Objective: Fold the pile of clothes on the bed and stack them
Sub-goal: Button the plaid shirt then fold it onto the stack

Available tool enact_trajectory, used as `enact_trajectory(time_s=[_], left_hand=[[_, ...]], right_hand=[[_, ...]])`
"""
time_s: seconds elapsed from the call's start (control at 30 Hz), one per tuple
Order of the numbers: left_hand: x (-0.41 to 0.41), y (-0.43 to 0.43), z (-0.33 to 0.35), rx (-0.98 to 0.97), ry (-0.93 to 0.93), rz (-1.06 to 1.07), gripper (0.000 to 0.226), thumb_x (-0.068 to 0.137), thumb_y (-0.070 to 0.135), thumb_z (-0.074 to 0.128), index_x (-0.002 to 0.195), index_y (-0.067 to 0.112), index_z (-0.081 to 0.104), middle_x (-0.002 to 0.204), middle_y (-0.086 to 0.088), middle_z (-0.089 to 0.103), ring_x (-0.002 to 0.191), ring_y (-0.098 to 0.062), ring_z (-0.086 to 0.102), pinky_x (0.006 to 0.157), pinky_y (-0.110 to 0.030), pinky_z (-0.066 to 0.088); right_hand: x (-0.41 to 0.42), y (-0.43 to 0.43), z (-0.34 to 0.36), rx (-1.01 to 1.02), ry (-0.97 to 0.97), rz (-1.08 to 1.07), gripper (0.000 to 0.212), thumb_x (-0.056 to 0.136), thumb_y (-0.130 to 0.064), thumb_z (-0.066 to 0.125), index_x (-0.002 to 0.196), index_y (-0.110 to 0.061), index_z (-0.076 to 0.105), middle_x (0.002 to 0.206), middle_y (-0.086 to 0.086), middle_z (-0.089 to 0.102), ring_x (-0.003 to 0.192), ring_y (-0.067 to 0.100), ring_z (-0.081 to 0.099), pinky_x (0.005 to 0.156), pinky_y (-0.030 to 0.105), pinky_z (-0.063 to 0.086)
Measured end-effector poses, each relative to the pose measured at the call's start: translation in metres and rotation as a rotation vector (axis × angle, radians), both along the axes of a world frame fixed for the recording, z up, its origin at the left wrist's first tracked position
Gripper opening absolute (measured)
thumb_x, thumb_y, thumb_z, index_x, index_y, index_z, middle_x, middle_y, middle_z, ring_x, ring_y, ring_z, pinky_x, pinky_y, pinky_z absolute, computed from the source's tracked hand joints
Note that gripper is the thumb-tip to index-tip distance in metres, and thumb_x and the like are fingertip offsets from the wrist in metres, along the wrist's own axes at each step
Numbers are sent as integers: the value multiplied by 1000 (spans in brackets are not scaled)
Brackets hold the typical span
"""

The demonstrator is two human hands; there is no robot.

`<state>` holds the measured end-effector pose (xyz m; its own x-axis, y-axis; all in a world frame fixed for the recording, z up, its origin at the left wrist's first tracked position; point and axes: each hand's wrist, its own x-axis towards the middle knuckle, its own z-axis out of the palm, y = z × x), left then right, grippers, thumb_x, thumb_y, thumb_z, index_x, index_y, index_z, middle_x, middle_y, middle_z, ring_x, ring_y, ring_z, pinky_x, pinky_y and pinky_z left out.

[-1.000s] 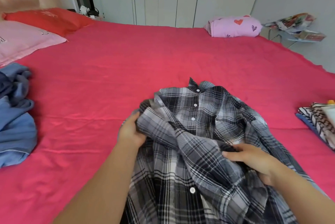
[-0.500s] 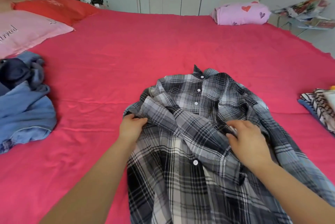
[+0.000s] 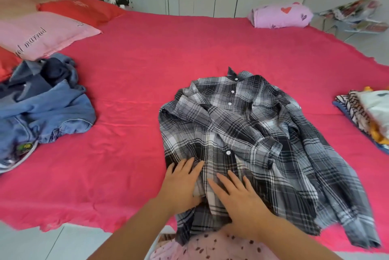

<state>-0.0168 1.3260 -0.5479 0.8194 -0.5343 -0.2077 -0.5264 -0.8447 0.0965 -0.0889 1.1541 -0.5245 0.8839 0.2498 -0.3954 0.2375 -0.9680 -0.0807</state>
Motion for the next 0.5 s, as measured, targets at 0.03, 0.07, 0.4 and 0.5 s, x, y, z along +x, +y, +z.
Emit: enact_trajectory(time_s=[0.03, 0.07, 0.4, 0.5], left_hand=[[-3, -2, 1, -9, -29, 19, 87, 85, 42, 53, 149, 26, -3, 158, -1, 2, 145, -21, 1, 117, -44, 5], [-6, -4, 1, -15, -68, 41, 81, 86, 34, 51, 149, 24, 1, 157, 0, 8, 144, -20, 7, 117, -42, 9], [-18, 36, 28, -498, -290, 271, 33, 75, 13, 38, 97, 5, 61, 91, -16, 62, 77, -38, 61, 62, -41, 47], [-18, 50, 36, -480, -364, 320, 17, 64, 10, 48, 80, 6, 53, 64, -13, 57, 53, -36, 56, 46, -32, 36]], right_hand=[[-3, 1, -1, -13, -48, -16, 90, 89, -34, 56, 148, -28, -12, 157, -3, -9, 144, 27, -14, 115, 50, -7], [-6, 1, -4, 4, -108, -51, 82, 91, -23, 51, 149, -27, -6, 158, -3, -3, 145, 25, -9, 116, 48, -4], [-17, 8, 17, 320, -419, -222, 38, 94, -8, 40, 127, -23, 53, 111, 1, 63, 99, 21, 60, 83, 33, 50], [-21, 17, 26, 410, -465, -215, 32, 99, -20, 36, 127, -20, 52, 112, -1, 60, 100, 18, 58, 81, 29, 48]])
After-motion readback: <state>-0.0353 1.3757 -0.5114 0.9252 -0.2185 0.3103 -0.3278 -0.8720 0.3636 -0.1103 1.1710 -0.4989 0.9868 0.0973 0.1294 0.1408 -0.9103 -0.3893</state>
